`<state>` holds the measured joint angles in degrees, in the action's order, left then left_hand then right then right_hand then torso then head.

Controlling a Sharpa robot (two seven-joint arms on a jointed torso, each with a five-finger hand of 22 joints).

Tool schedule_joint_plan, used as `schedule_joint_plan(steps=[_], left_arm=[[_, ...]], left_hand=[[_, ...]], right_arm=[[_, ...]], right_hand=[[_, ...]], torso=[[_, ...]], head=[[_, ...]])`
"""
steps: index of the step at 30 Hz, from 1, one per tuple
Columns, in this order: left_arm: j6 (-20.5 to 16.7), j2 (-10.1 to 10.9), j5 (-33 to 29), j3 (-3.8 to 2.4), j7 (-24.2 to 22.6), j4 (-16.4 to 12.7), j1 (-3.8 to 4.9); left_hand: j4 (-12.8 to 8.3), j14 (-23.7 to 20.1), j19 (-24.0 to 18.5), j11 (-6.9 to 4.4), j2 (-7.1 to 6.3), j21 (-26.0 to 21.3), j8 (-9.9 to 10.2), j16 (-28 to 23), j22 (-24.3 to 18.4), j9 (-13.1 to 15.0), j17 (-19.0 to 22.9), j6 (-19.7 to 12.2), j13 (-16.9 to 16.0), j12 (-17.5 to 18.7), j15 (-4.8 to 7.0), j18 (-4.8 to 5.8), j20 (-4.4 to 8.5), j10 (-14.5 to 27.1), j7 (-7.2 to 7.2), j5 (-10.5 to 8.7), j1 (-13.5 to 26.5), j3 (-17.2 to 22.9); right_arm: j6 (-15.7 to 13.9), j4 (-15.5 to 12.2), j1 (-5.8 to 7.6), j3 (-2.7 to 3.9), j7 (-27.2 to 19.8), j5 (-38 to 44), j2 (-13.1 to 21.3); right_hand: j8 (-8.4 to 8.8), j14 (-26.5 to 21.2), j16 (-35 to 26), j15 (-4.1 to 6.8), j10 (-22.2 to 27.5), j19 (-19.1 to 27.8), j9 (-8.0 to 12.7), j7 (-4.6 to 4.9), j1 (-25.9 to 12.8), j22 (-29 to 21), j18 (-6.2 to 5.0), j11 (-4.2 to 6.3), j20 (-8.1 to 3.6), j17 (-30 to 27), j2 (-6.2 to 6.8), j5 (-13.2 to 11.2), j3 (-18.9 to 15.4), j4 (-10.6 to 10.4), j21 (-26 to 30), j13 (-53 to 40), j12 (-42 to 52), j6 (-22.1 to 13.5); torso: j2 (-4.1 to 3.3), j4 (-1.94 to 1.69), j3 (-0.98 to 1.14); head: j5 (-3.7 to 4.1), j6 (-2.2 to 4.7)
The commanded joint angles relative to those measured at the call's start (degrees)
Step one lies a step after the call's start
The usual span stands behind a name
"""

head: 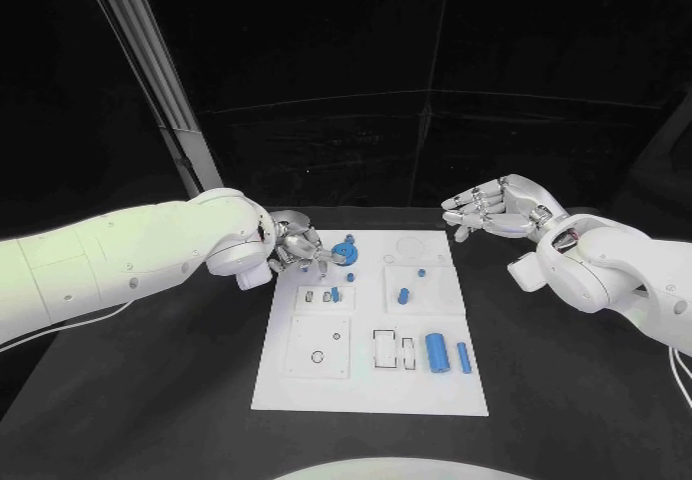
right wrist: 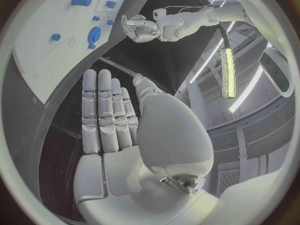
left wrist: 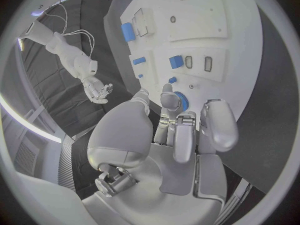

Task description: Assemble the parts on the task board

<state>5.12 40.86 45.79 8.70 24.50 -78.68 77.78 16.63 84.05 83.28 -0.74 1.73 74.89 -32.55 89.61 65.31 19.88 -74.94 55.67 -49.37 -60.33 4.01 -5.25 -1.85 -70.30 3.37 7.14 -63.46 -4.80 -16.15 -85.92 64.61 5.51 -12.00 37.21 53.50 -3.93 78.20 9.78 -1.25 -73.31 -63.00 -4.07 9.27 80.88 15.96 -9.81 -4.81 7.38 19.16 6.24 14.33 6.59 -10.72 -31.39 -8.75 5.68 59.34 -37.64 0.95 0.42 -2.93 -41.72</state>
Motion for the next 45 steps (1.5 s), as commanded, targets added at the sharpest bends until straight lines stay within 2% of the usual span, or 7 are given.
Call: schedule_joint_plan(steps=[1, 2, 4, 8, 21, 31, 45], left_arm=[[4.4, -1.0, 4.9, 0.03, 6.8, 0.9, 0.18], [4.6, -1.5, 5.0, 0.08, 7.2, 1.2, 0.22], [4.9, -2.1, 5.1, 0.13, 7.7, 1.6, 0.25], [6.1, -3.3, 5.2, 0.25, 8.6, 2.5, 0.29], [9.5, -6.4, 5.3, 1.86, 10.9, 5.1, 0.33], [10.7, -8.1, 5.0, 2.17, 11.2, 6.1, 0.31], [11.4, -9.2, 4.9, 2.50, 11.1, 6.3, 0.30]], left_hand=[[0.0, 6.0, 0.5, -0.24, 0.38, 0.9, -2.1, 0.4, 1.4, 1.5, -15.1, -0.7, -1.6, -1.6, 0.58, 0.89, 0.29, -0.8, -0.35, -1.40, 0.8, -1.4], [0.1, 6.0, 0.5, -0.38, 0.60, 1.3, -3.0, 0.4, 1.9, 2.3, -15.1, -1.0, -2.2, -2.2, 0.69, 0.97, 0.38, -1.1, -0.49, -2.56, 1.1, -2.1], [0.1, 6.0, 0.6, -0.51, 0.84, 1.7, -3.9, 0.4, 2.6, 3.0, -15.1, -1.2, -2.9, -2.8, 0.80, 1.08, 0.45, -1.4, -0.60, -3.30, 1.3, -2.7], [0.1, 6.0, 0.8, -0.68, 1.07, 2.4, -5.1, 0.4, 3.6, 4.1, -15.1, -1.7, -4.0, -3.8, 0.93, 1.23, 0.59, -1.9, -0.79, -3.90, 1.6, -3.9], [-0.1, 6.0, 0.8, -0.75, 1.33, 2.6, -6.0, 0.4, 3.9, 4.9, -15.1, -2.3, -4.2, -4.0, 1.01, 1.27, 0.66, -1.9, -0.86, -3.86, 1.0, -4.6], [-0.3, 6.0, 0.8, -0.73, 1.13, 2.8, -6.5, 0.4, 4.2, 5.5, -15.1, -2.9, -4.3, -4.1, 0.99, 1.31, 0.66, -1.8, -0.84, -3.78, -0.5, -4.9], [-0.2, 6.0, 0.8, -0.72, 1.52, 3.0, -6.7, 0.4, 4.5, 5.7, -15.1, -3.1, -4.4, -4.2, 0.99, 1.34, 0.65, -1.8, -0.83, -3.60, -1.0, -4.9]], right_arm=[[-1.5, 0.4, 0.18, 0.06, -2.2, -2.1, -0.1], [-1.7, 0.5, 0.20, 0.06, -2.2, -2.1, -0.2], [-1.8, 0.7, 0.22, 0.06, -2.2, -2.2, -0.3], [-1.9, 0.9, 0.24, 0.06, -2.1, -2.2, -0.6], [-1.9, 1.3, 0.26, 0.06, -1.6, -2.2, -0.9], [-1.7, 1.6, 0.26, 0.06, -1.4, -2.2, -1.3], [-1.2, 2.1, 0.26, 0.06, -1.3, -2.2, -1.9]], right_hand=[[0.24, -0.1, -0.7, -0.55, 0.2, -0.3, 0.1, 0.52, -0.1, -0.4, -0.65, -0.59, 0.35, -0.3, -0.20, 0.0, -0.4, 0.0, 0.7, 0.5, -0.5, -0.2], [0.24, -0.2, -1.0, -0.64, 0.3, -0.3, 0.1, 0.60, -0.1, -0.6, -0.65, -0.67, 0.43, -0.4, -0.22, 0.1, -0.5, 0.0, 1.0, 0.7, -0.7, -0.3], [0.25, -0.2, -1.3, -0.70, 0.4, -0.3, 0.1, 0.65, -0.1, -0.8, -0.64, -0.74, 0.49, -0.5, -0.24, 0.1, -0.6, 0.0, 1.2, 0.8, -0.8, -0.4], [0.27, -0.3, -1.6, -0.81, 0.5, -0.2, 0.1, 0.75, -0.1, -1.0, -0.63, -0.85, 0.58, -0.7, -0.25, 0.2, -0.7, 0.1, 1.6, 1.0, -1.0, -0.6], [0.30, -0.6, -2.6, -1.13, 1.1, -0.1, 0.2, 1.06, 0.0, -1.6, -0.61, -1.18, 0.87, -1.1, -0.34, 0.6, -1.1, 0.3, 2.5, 1.5, -1.4, -1.3], [0.30, -0.8, -2.9, -1.23, 1.3, -0.1, 0.2, 1.17, 0.2, -1.8, -0.61, -1.29, 0.97, -1.2, -0.41, 0.8, -1.2, 0.4, 2.9, 1.7, -1.6, -1.6], [0.28, -0.8, -3.2, -1.32, 1.5, -0.1, 0.2, 1.26, 0.3, -2.0, -0.61, -1.38, 1.05, -1.3, -0.50, 1.3, -1.2, 0.5, 3.2, 1.9, -1.6, -1.8]], torso=[[-0.05, 0.10, -0.05], [-0.08, 0.11, 0.00], [-0.13, 0.05, 0.02], [-0.15, 0.03, -0.05], [-0.23, -0.02, -0.16], [-0.19, -0.05, -0.16], [-0.18, -0.07, -0.14]], head=[[-0.12, -0.03], [-0.16, -0.06], [-0.16, -0.11], [-0.14, -0.34], [-0.21, -1.04], [-0.21, -1.43], [-0.14, -1.74]])
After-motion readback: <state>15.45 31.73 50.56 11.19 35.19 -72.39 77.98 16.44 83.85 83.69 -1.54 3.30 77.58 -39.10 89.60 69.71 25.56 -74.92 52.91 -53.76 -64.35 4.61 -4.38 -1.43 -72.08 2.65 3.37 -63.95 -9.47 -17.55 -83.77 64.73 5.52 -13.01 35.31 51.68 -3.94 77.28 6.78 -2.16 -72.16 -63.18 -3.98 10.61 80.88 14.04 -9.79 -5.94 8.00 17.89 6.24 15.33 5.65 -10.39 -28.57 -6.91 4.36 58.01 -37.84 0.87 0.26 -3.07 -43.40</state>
